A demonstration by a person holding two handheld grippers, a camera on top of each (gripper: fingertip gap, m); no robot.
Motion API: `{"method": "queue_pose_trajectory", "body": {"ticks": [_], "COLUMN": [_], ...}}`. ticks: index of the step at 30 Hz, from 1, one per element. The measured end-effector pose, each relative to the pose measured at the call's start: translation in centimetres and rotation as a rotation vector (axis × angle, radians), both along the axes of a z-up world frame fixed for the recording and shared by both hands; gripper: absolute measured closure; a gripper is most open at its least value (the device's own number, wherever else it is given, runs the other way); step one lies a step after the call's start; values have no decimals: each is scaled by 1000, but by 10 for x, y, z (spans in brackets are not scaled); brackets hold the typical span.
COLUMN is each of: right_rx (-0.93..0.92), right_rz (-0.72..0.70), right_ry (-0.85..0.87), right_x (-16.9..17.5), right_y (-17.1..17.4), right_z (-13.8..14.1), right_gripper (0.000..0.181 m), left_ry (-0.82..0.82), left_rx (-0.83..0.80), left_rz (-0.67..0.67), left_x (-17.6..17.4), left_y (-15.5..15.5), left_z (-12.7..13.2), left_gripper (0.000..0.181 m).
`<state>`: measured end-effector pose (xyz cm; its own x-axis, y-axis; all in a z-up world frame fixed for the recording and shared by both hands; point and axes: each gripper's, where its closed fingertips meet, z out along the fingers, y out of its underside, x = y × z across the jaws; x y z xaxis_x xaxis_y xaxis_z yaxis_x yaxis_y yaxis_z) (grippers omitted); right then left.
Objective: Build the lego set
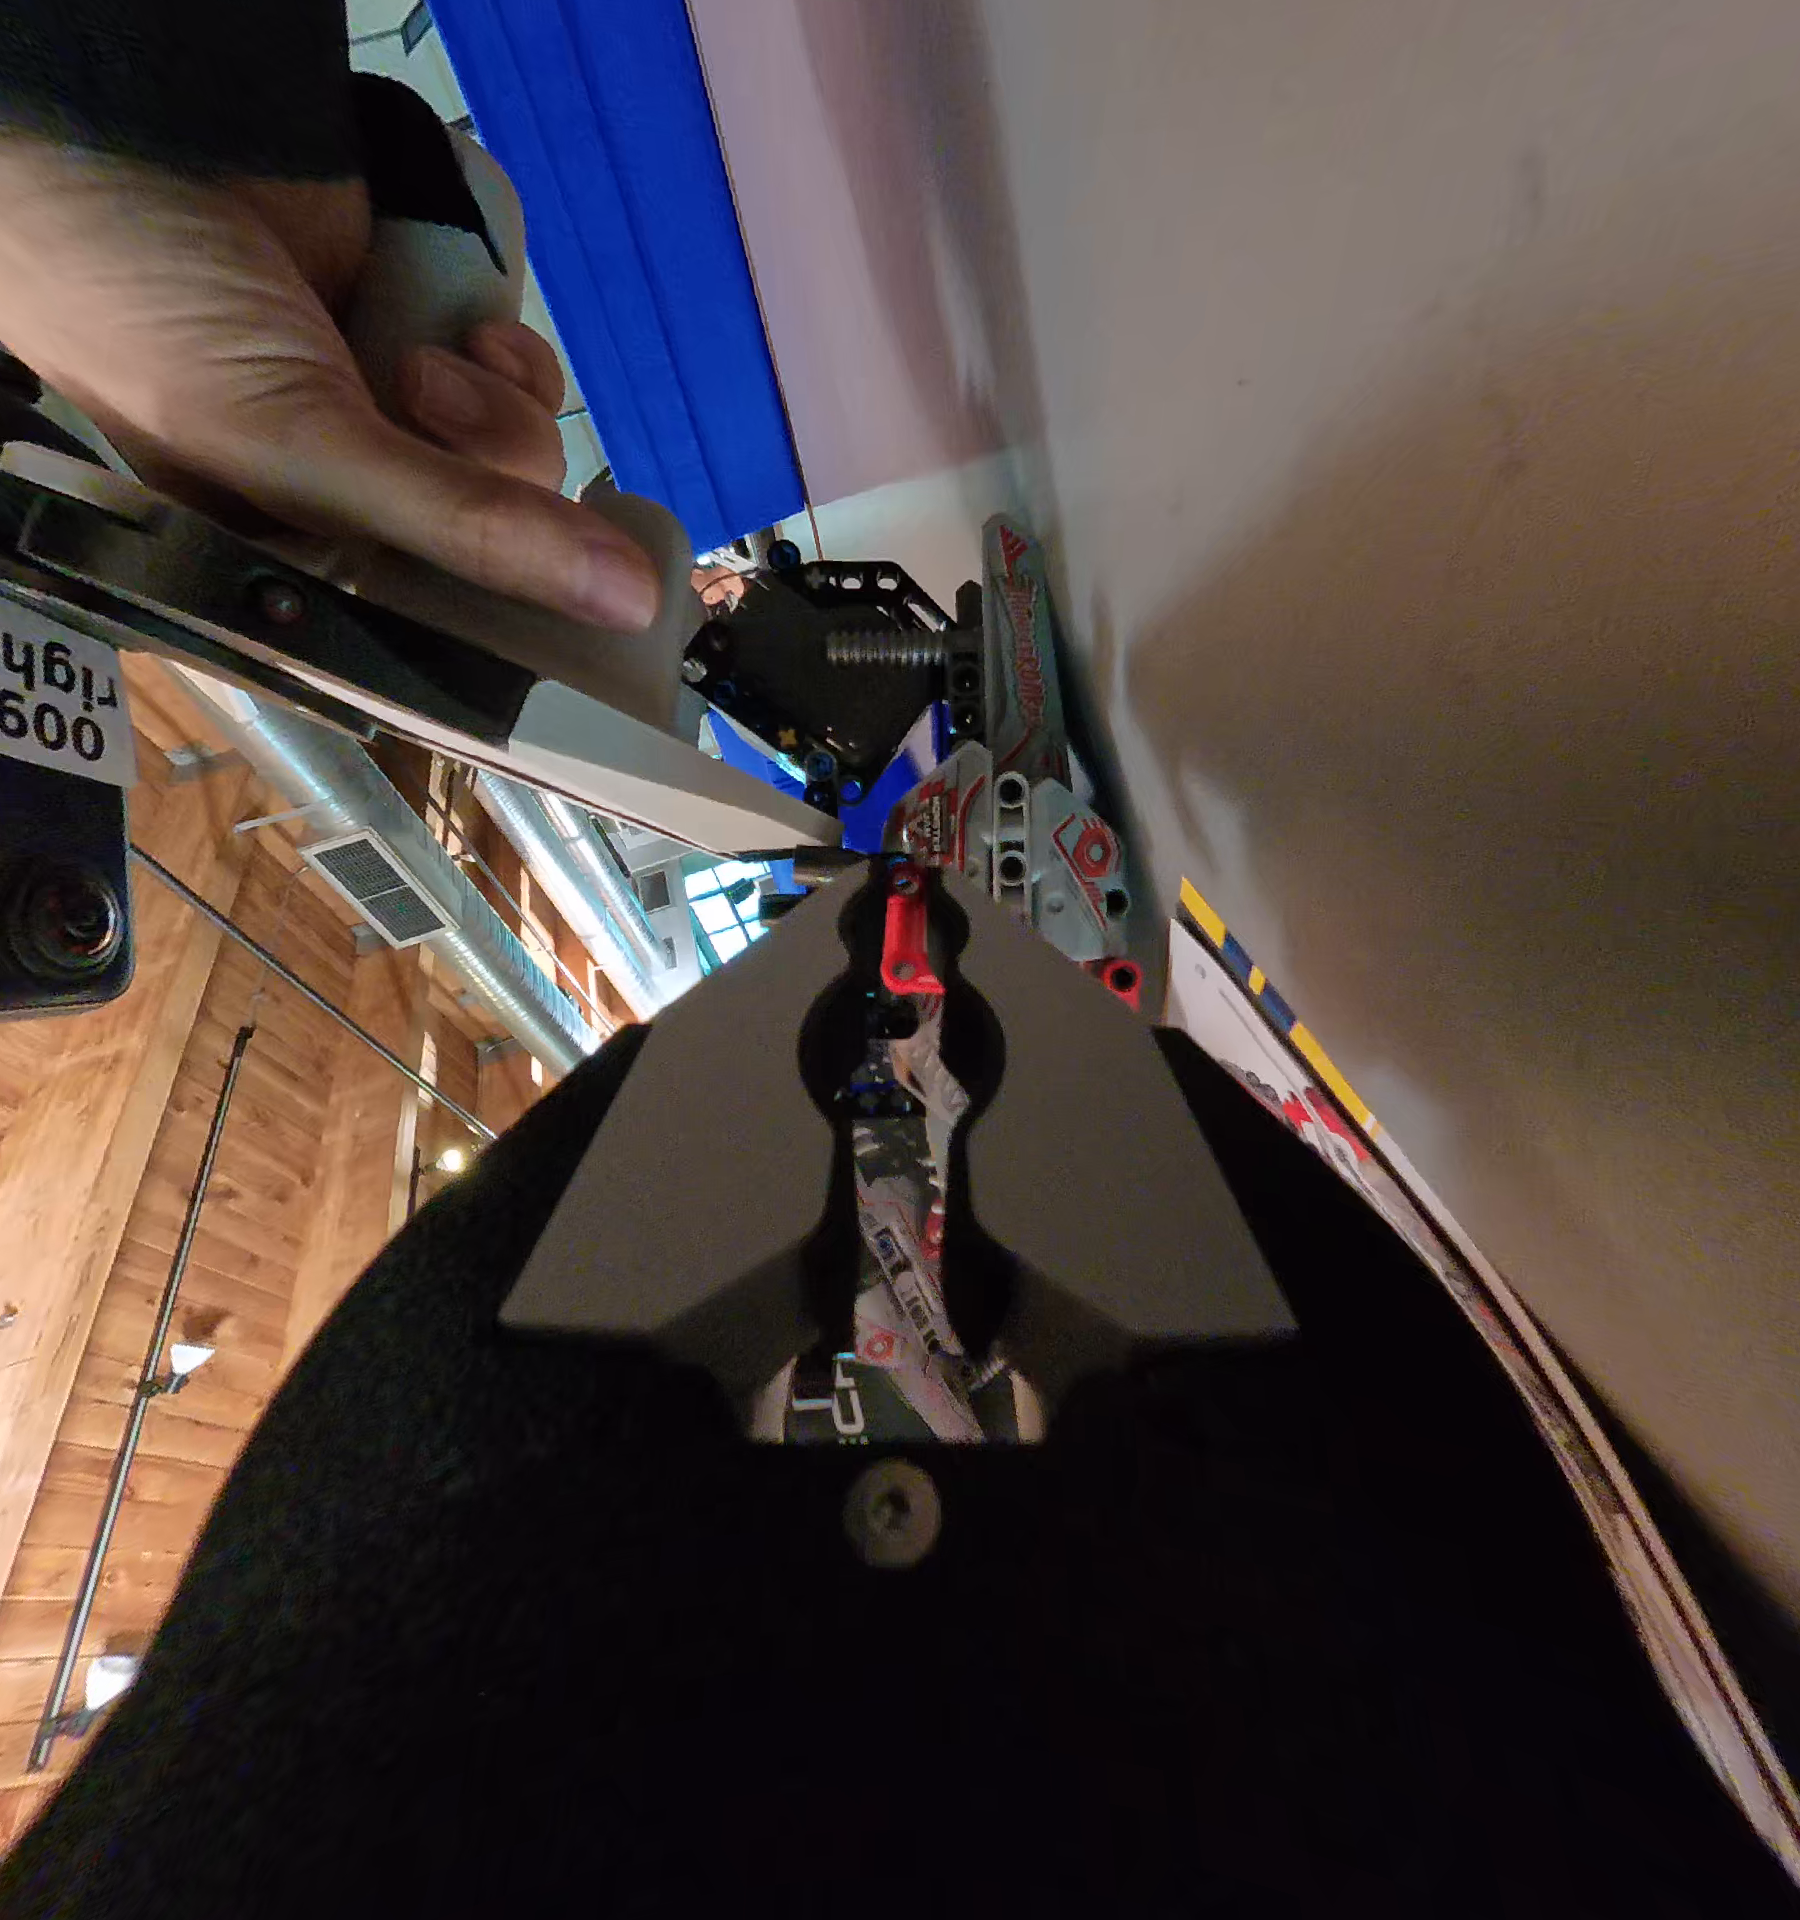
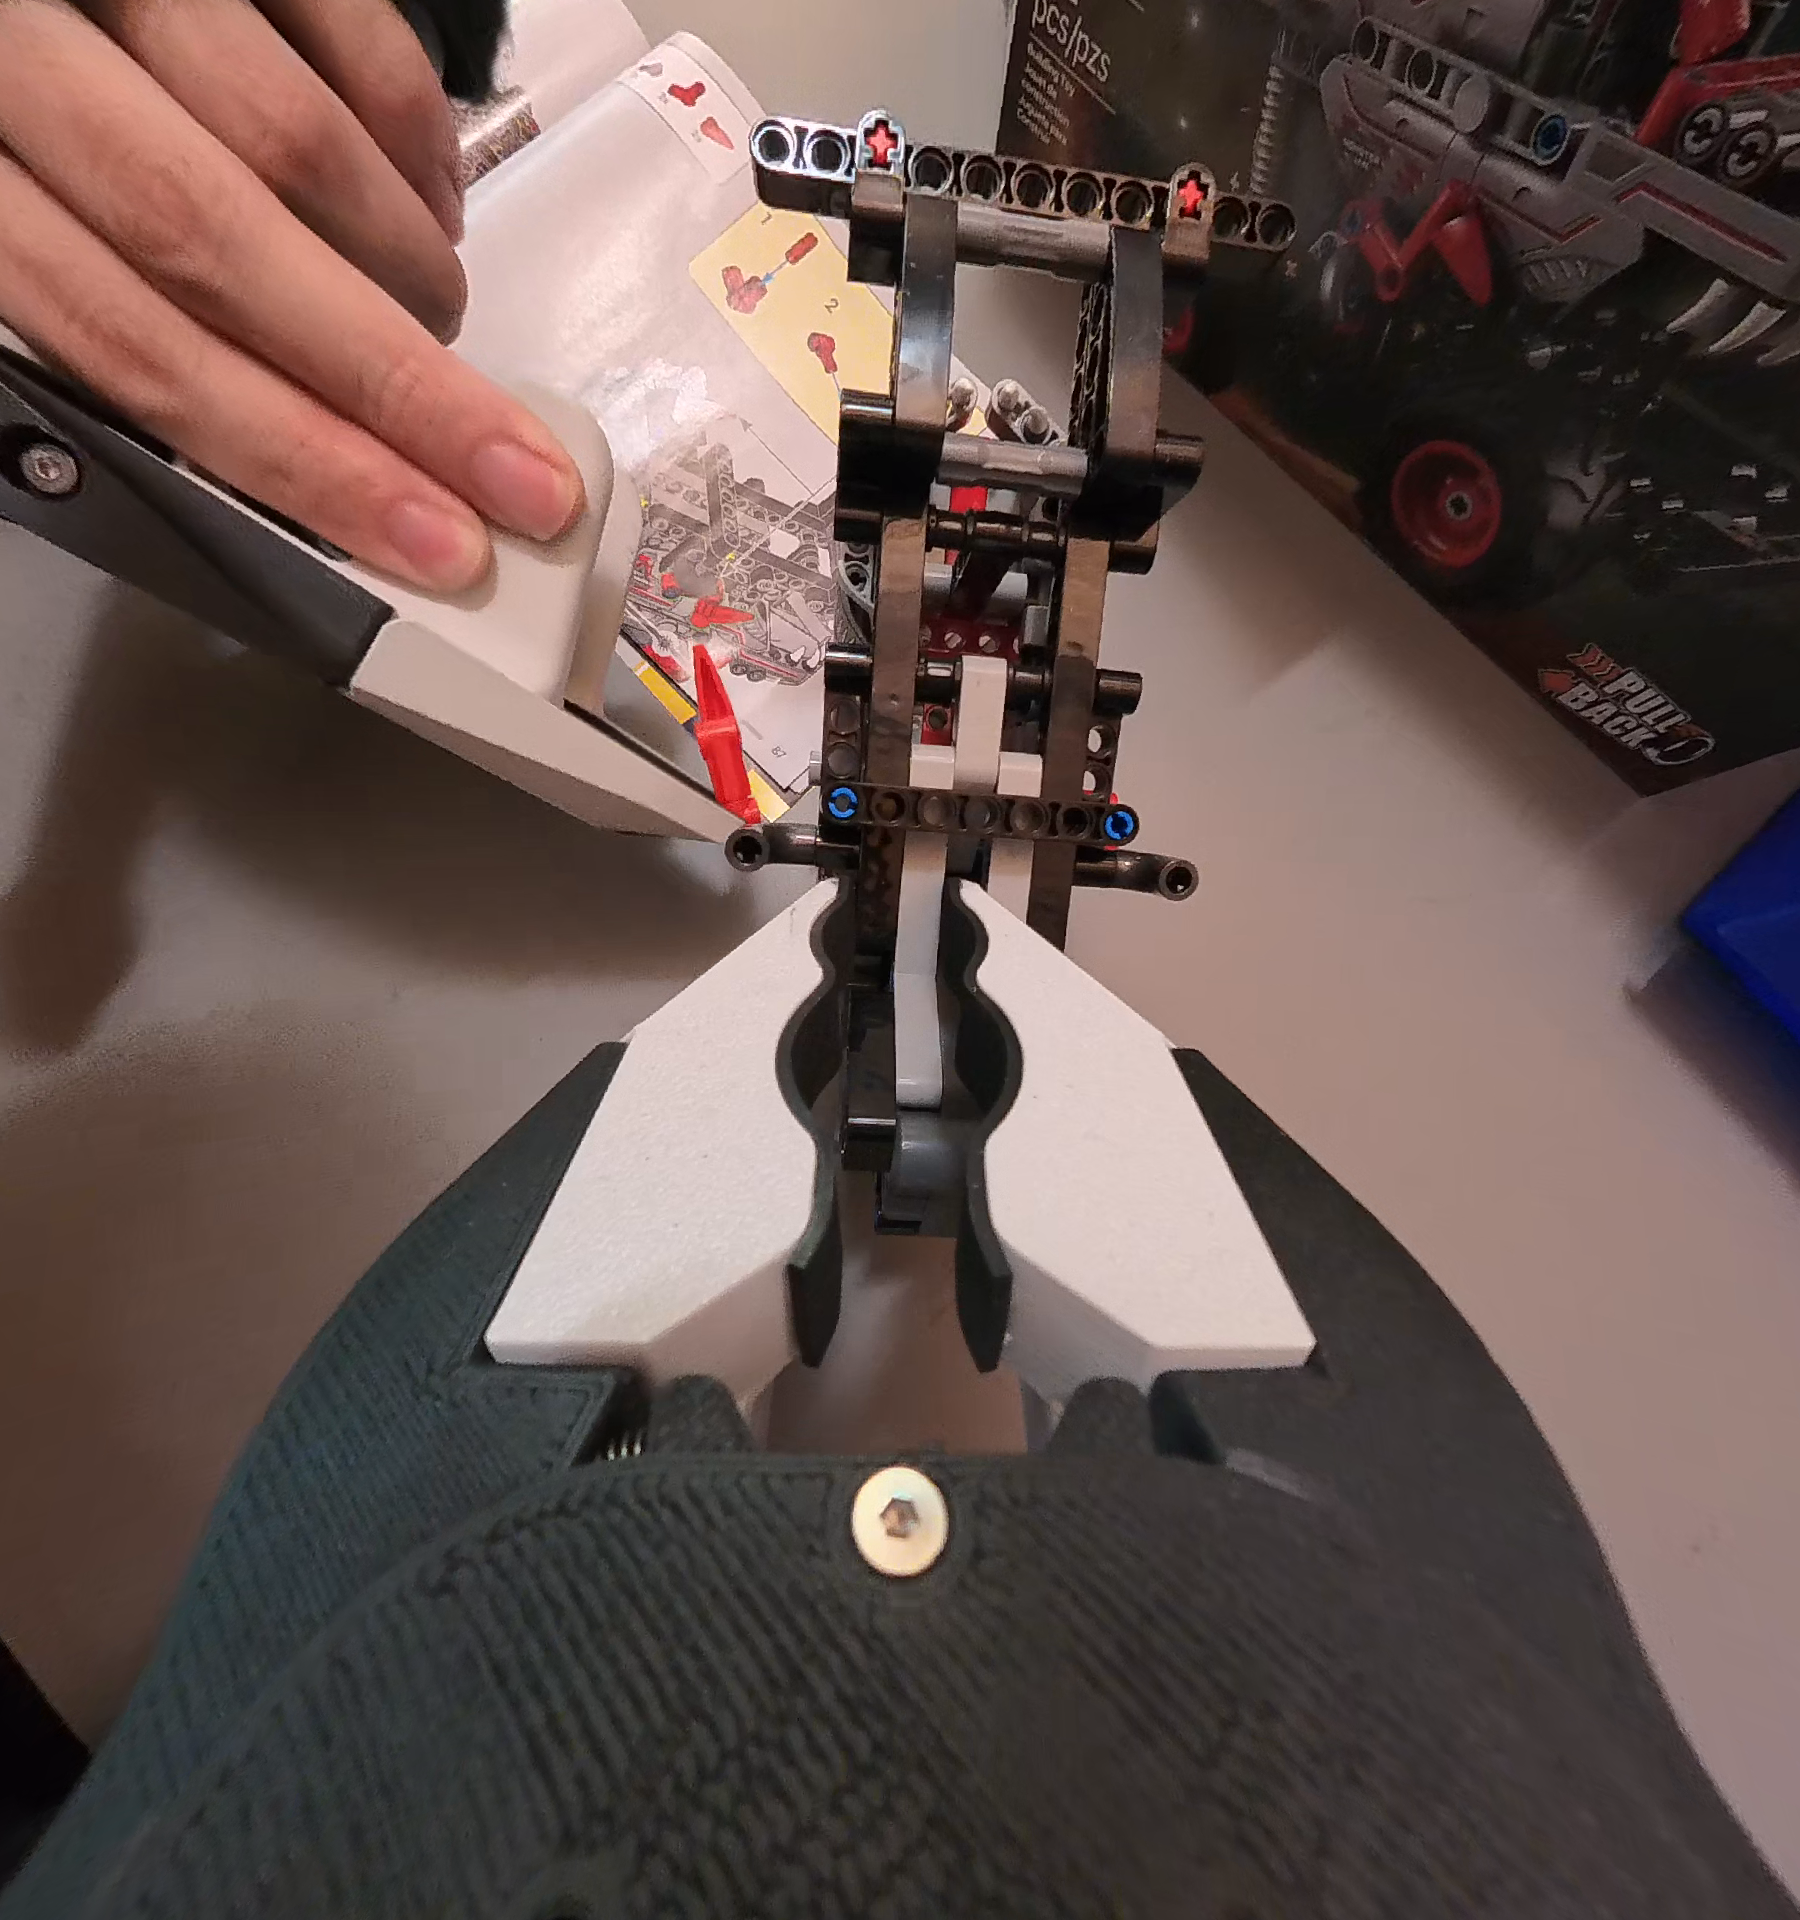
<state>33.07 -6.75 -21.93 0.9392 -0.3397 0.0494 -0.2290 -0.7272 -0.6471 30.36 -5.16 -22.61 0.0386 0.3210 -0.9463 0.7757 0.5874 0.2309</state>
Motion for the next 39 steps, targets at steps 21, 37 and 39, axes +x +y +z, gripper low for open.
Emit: {"method": "queue_pose_trajectory", "body": {"ticks": [21, 37, 39], "right_rx": [7, 14, 15], "right_rz": [10, 15, 14], "right_ry": [-2, -4, -3], "right_x": [-1, 0, 0], "right_y": [0, -1, -1], "right_z": [0, 1, 1], "right_gripper": [166, 166, 166], "left_ry": [1, -106, -98], "left_rx": [-22, -46, -45], "left_rz": [-49, -113, -111], "left_x": [8, 4, 2], "left_y": [-12, -15, -17], "left_z": [2, 7, 8], "left_gripper": [177, 178, 177]}}
